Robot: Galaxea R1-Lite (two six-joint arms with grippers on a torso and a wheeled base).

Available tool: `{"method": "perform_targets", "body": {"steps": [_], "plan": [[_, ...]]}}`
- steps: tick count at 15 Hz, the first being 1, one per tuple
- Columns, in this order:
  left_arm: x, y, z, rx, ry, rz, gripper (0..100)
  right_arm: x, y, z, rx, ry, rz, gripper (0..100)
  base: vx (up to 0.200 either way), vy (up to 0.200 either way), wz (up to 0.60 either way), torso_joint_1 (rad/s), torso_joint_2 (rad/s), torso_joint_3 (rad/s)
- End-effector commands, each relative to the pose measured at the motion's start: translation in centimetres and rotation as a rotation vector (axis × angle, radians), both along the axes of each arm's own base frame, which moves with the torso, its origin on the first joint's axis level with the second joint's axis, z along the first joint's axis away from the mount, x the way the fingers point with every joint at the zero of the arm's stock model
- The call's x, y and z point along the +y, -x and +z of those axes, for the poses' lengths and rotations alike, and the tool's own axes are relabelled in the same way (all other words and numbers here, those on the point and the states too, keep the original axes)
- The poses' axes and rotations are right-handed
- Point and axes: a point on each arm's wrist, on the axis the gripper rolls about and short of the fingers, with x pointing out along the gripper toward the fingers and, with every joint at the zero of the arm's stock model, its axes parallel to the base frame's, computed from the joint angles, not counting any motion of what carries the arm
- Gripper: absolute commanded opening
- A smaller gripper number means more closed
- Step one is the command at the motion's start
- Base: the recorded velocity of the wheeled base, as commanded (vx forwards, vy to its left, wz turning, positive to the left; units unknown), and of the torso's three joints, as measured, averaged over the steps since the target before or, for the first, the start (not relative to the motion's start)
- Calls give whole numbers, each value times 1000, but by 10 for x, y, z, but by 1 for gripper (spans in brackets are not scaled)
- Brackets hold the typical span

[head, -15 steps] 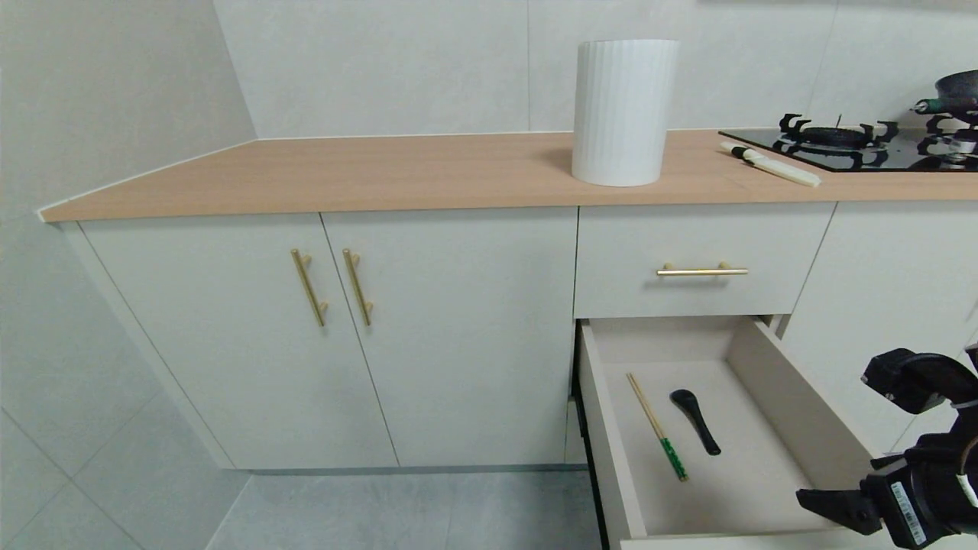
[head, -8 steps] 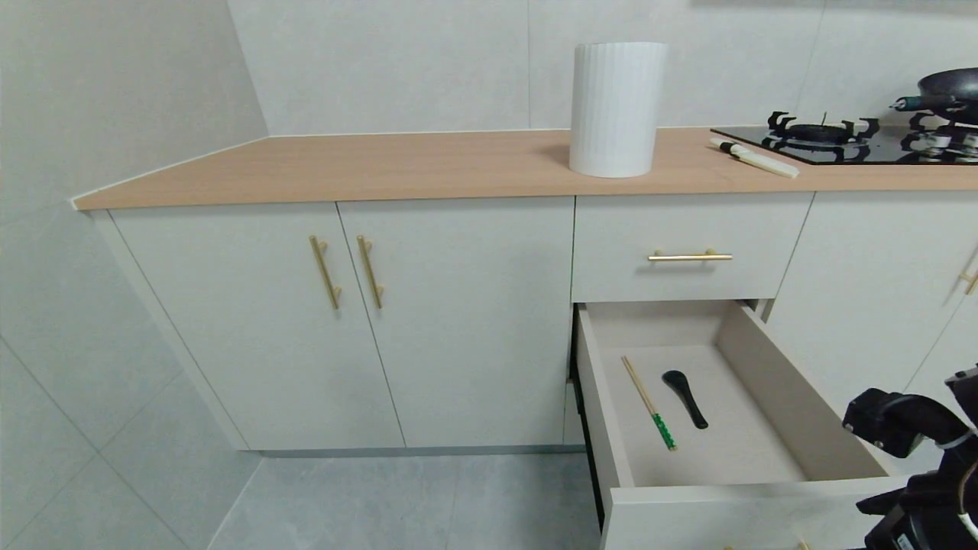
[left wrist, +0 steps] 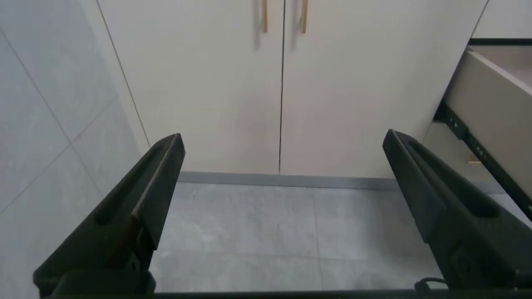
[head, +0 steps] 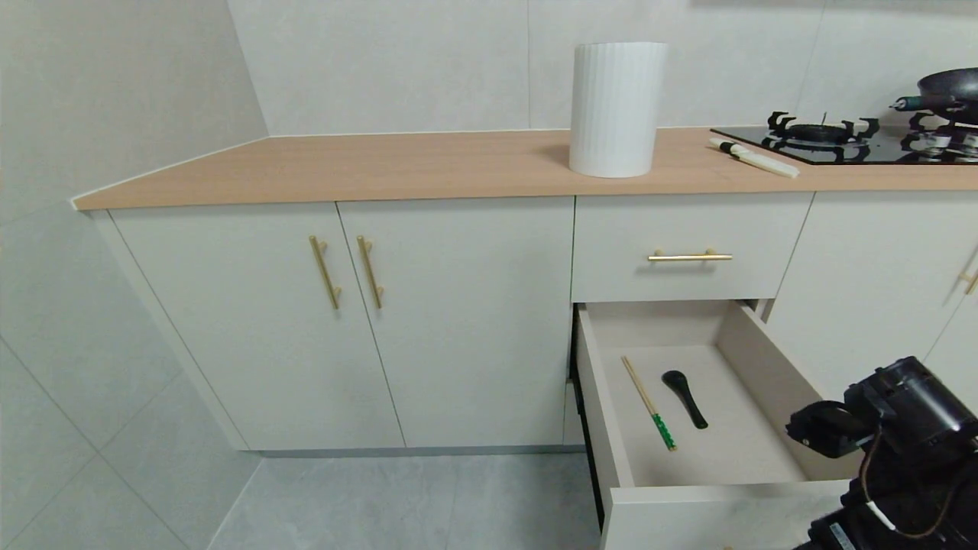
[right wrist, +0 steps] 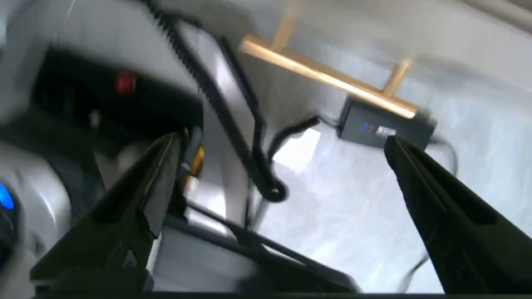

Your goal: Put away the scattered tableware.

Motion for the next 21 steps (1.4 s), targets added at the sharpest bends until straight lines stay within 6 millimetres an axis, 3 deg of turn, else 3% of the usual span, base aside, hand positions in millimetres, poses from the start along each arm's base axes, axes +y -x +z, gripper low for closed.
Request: {"method": "perform_targets", "body": {"steps": [1,5,11,15,21], "plan": [[0,0,0,1,0,0,100,8,-16,-8,28,38,-62,100,0,0,0,0,0,0],[0,0,0,-1,0,0,100,20,-28,-13,36,47,-181,100,0,0,0,0,0,0],[0,0,0,1,0,0,100,25,-45,-27,0,95,-233,100,0,0,0,0,0,0],[0,0,0,1,0,0,100,23,-55,-24,-61,66,-250,100,0,0,0,0,0,0],[0,0,0,1,0,0,100,28,-110,-28,-114,53,-275,100,0,0,0,0,0,0]]}}
